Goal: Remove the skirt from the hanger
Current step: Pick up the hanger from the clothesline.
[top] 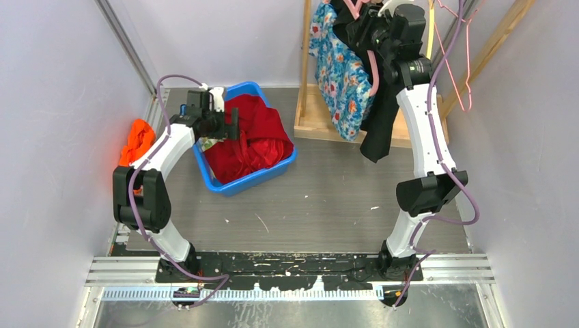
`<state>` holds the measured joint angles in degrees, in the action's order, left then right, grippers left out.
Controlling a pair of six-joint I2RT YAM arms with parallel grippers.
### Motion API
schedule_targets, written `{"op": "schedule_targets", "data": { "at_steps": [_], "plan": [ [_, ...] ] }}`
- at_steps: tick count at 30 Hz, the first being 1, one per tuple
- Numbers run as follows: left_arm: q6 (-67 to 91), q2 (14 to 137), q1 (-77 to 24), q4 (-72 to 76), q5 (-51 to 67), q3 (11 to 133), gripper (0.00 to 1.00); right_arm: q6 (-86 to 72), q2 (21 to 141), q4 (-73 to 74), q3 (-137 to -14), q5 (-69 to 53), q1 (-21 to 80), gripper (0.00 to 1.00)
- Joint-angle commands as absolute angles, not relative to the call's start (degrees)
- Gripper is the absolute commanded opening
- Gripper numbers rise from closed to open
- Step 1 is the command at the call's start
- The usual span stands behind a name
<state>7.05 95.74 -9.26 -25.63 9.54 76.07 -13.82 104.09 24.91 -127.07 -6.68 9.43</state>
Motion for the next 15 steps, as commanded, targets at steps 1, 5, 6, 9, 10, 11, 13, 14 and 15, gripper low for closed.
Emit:
{"op": "schedule_targets", "data": {
  "at_steps": [1,5,6,9,10,11,13,14,15],
  "plan": [
    [6.1,93.9,-9.4,-25.5,8.9,75.2,0.99,-11.5,104.6,23.2,-128.2,-4.1,10.1,0.49],
    [5.8,92.6,-9.4,-25.6,8.8,74.9,0.99,-8.3,104.2,23.6,-125.8,-0.5,10.2,0.24],
    [5.7,92.3,-9.4,-25.5,8.8,74.8,0.99,-7.8,104.2,23.7,-125.1,0.0,10.2,0.15],
    [5.2,91.8,-9.4,-25.6,8.3,74.6,0.99,-7.8,103.9,23.9,-123.4,0.1,10.2,0.01],
    [5.1,91.7,-9.4,-25.6,8.2,74.6,0.99,-8.1,103.6,23.8,-123.0,-0.2,10.2,0.00],
    [5.0,91.6,-9.4,-25.7,8.1,74.5,0.99,-8.3,103.3,23.7,-122.7,-0.5,10.3,0.00],
    [5.1,91.6,-9.4,-25.3,8.1,74.4,0.99,-8.5,102.7,24.0,-122.7,-1.3,10.2,0.00],
    [5.2,91.6,-9.4,-25.1,8.1,74.3,0.99,-8.5,102.3,24.1,-122.7,-2.1,10.2,0.00],
    [5.4,91.6,-9.4,-24.8,8.3,74.1,0.99,-8.6,101.9,24.4,-123.1,-2.7,10.3,0.00]
  ]
}}
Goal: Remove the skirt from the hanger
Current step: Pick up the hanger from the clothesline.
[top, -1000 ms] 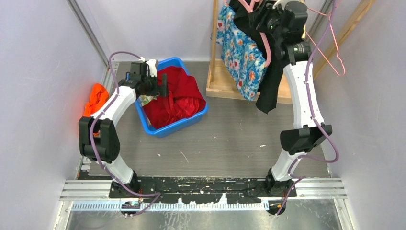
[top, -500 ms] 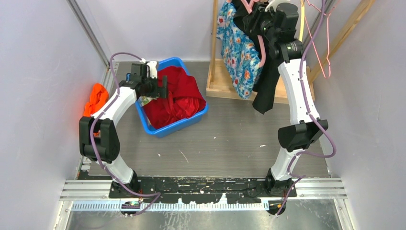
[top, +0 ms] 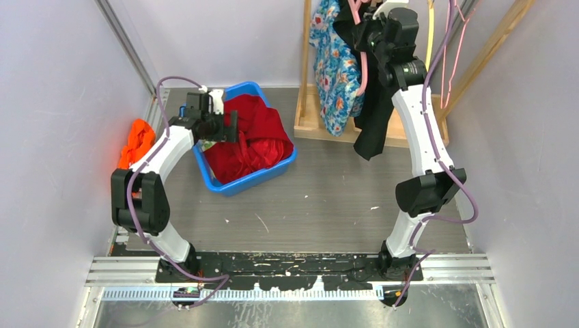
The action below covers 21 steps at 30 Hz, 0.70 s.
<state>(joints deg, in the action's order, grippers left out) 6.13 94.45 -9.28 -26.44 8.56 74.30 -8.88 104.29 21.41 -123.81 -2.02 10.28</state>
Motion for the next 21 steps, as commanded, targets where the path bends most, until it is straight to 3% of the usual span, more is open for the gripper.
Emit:
{"op": "schedule_targets", "data": {
  "at_steps": [1,12,21],
  "plan": [
    [5.6,91.6,-9.4,-24.4,8.3,74.0,0.99,-8.8,101.4,24.6,-123.4,-3.5,10.3,0.00],
    [6.0,92.3,-9.4,-23.3,8.8,74.4,0.99,-10.8,94.3,22.8,-130.1,-6.8,10.9,0.00],
    [6.4,93.2,-9.4,-23.9,9.6,75.8,0.99,-10.6,90.1,22.7,-127.4,-6.8,11.2,0.00]
  ]
}}
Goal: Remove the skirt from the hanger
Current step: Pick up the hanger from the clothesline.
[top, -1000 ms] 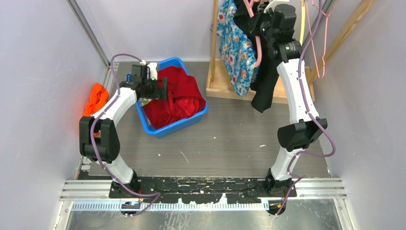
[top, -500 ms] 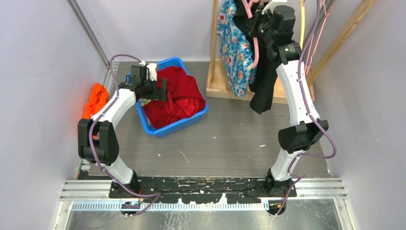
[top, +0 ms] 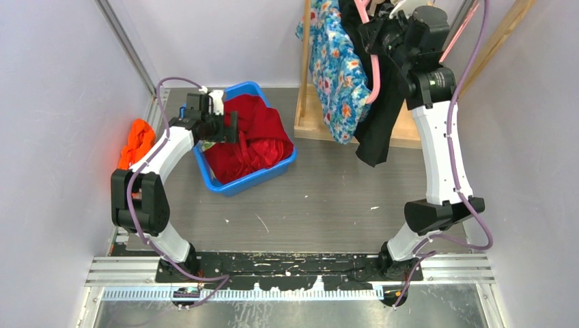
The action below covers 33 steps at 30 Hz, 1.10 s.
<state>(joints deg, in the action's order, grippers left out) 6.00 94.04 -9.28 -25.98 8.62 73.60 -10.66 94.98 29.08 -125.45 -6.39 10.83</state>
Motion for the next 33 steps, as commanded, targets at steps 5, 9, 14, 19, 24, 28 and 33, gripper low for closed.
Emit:
{"op": "schedule_targets", "data": {
  "at_steps": [5,9,14,19,24,28,33],
  "plan": [
    [6.8,93.3,-9.4,-24.1,10.1,76.0,0.99,-10.8,89.4,22.9,-126.7,-6.9,11.1,0.00],
    [7.1,93.0,-9.4,-24.1,10.5,75.3,0.99,-12.2,85.4,22.7,-117.7,-7.4,12.5,0.00],
    [7.5,92.8,-9.4,-25.0,10.1,75.6,0.99,-10.6,78.6,26.4,-105.2,-5.9,14.3,0.00],
    [9.7,91.7,-9.4,-26.4,15.2,77.1,0.99,-8.8,72.1,31.4,-99.5,-5.3,15.3,0.00],
    [12.9,89.4,-9.4,-26.5,24.9,78.6,0.99,-7.2,68.9,36.5,-103.3,-9.1,15.4,0.00],
    [17.3,88.3,-9.4,-21.0,30.6,75.0,0.99,-8.8,67.0,38.2,-105.0,-13.4,15.4,0.00],
    [17.7,85.4,-9.4,-21.0,28.0,72.4,0.99,-10.0,66.5,39.4,-106.8,-19.4,15.4,0.00]
  ]
}}
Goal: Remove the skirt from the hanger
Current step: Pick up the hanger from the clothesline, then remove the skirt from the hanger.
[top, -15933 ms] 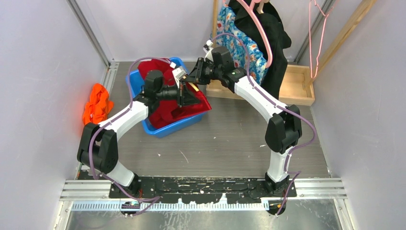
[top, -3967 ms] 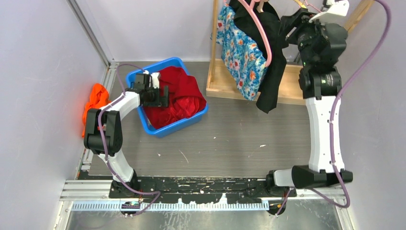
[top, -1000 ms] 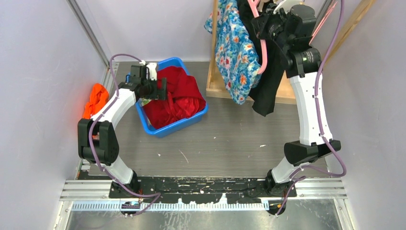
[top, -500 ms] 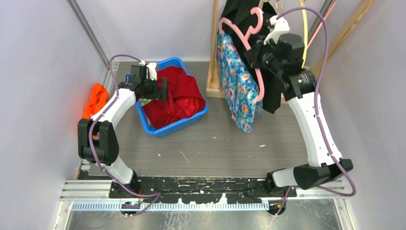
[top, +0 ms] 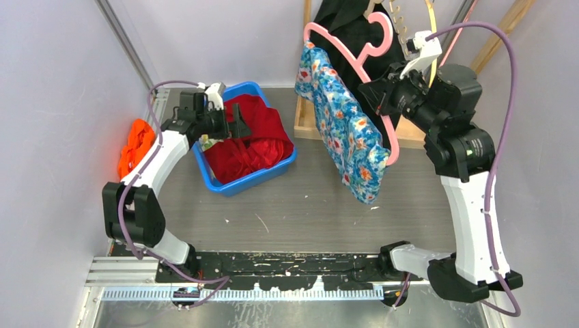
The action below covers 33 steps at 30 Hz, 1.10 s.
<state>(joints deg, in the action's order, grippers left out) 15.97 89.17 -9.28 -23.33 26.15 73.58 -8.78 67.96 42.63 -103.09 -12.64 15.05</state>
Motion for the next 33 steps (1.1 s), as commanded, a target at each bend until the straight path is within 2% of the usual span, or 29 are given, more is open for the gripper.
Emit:
{"op": "schedule_targets", "data": {
  "at_steps": [1,4,8,20,28,33],
  "plan": [
    [17.1,84.7,-9.4,-21.9,27.7,72.6,1.00,-10.3,66.5,39.4,-107.1,-20.6,15.4,0.00],
    [17.1,82.7,-9.4,-22.9,28.1,73.8,0.99,-11.0,66.9,38.9,-107.8,-23.6,15.6,0.00],
    [24.6,81.7,-9.4,-16.0,32.8,78.3,0.99,-12.4,69.0,37.7,-109.1,-26.2,16.9,0.00],
    [50.3,90.0,-8.7,26.0,35.8,81.5,1.00,-13.6,71.2,37.3,-112.9,-28.6,19.4,0.00],
    [55.4,90.6,-8.8,35.5,37.7,76.9,0.99,-13.7,72.5,37.5,-114.3,-28.6,19.6,0.00],
    [58.1,89.0,-9.1,41.1,43.6,75.3,0.99,-13.5,73.4,37.1,-114.7,-28.6,20.0,0.00]
  ]
}}
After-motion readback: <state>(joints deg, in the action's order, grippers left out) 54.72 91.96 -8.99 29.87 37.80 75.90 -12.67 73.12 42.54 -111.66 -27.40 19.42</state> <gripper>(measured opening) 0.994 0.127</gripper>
